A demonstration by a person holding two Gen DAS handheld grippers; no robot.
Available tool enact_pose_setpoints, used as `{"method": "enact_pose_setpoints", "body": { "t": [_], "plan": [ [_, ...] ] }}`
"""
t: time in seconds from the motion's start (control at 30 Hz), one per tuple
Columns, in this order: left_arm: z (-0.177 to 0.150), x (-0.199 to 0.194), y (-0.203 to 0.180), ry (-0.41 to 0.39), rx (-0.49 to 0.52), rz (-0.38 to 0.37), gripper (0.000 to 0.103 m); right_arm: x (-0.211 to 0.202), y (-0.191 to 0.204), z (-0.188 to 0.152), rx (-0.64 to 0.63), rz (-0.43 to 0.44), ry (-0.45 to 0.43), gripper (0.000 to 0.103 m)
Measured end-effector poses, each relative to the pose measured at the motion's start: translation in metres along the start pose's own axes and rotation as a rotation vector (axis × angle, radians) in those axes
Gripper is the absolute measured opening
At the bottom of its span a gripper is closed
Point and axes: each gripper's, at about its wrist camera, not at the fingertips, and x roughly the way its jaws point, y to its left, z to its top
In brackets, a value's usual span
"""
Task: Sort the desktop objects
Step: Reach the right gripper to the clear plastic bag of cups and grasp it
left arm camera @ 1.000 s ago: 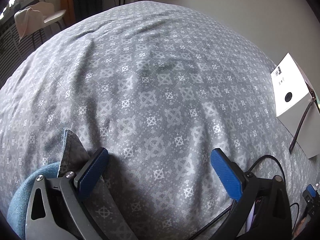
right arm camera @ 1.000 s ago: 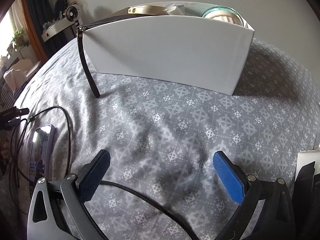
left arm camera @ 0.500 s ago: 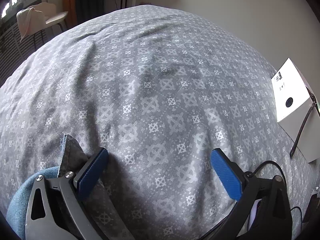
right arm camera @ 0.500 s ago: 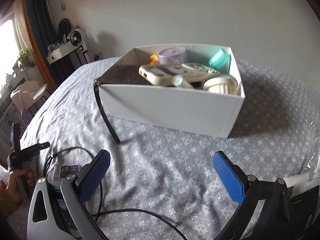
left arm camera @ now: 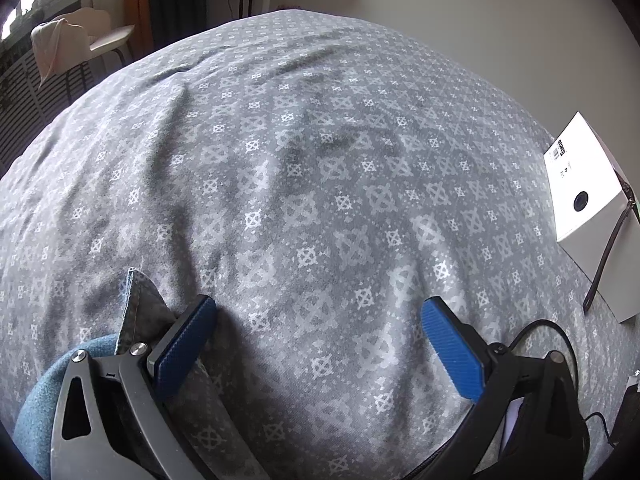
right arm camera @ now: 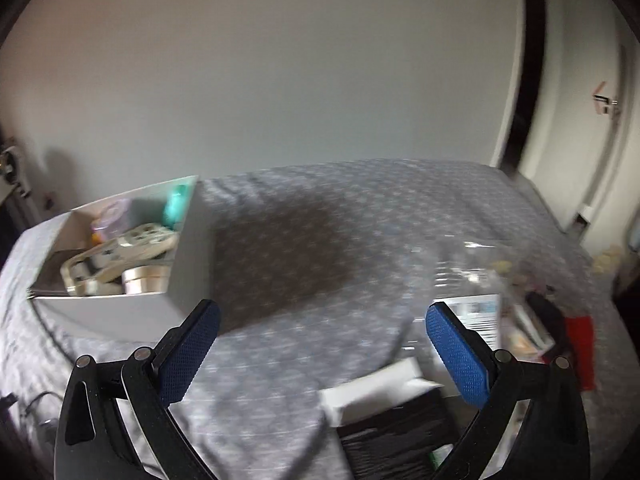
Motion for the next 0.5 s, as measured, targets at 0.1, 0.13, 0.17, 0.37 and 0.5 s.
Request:
{"method": "enact_pose_setpoints", "body": {
  "t": [0.1,0.13,0.17,0.37,0.5],
  "plan": [
    [0.000,0.001,-0.003,0.004,0.012,0.018,0.103,0.026,-0.045,0.007,-0.029,-0.137,0.060,0.103],
    [0.000,0.002,-0.004,0.006,0.020,0.028,0.103,0.037,-0.056,0.008,-0.055,-0.173,0.087,0.103],
    [-0.001,0.003,-0.006,0.007,0.030,0.039,0.103,0.046,-0.064,0.009,-0.084,-0.201,0.104,0.103],
    [-0.002,0.004,-0.010,0.012,0.054,0.069,0.103,0.110,-0.098,0.003,-0.137,-0.246,0.255,0.103],
    [-0.003,0.005,-0.012,0.012,0.066,0.089,0.103,0.140,-0.102,-0.001,-0.130,-0.199,0.304,0.103]
  ]
}}
